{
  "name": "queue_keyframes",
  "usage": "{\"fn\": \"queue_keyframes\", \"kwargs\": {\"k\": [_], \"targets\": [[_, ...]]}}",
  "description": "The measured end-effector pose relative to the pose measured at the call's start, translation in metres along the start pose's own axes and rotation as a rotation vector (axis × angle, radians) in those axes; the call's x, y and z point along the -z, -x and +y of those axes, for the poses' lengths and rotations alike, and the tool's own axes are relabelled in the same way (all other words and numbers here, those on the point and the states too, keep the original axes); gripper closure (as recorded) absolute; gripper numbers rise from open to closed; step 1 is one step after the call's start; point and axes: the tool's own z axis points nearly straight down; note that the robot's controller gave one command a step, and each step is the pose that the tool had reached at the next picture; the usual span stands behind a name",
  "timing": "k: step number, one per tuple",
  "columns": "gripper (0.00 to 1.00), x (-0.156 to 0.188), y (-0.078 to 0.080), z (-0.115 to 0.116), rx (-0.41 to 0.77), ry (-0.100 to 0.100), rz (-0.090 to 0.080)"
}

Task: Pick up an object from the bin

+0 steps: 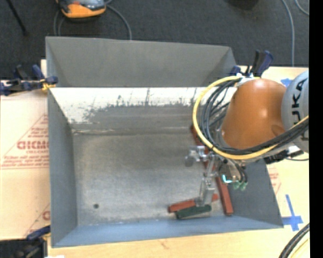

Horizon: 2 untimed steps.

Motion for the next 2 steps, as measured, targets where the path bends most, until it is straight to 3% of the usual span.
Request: {"fn": "queue_keyframes", "kwargs": {"k": [1, 2], "targets": [[0.00, 0.004, 0.002, 0.000, 0.001, -0.001, -0.008], [0.00, -0.046, 0.004, -0.014, 0.042, -0.001, -0.016]]}}
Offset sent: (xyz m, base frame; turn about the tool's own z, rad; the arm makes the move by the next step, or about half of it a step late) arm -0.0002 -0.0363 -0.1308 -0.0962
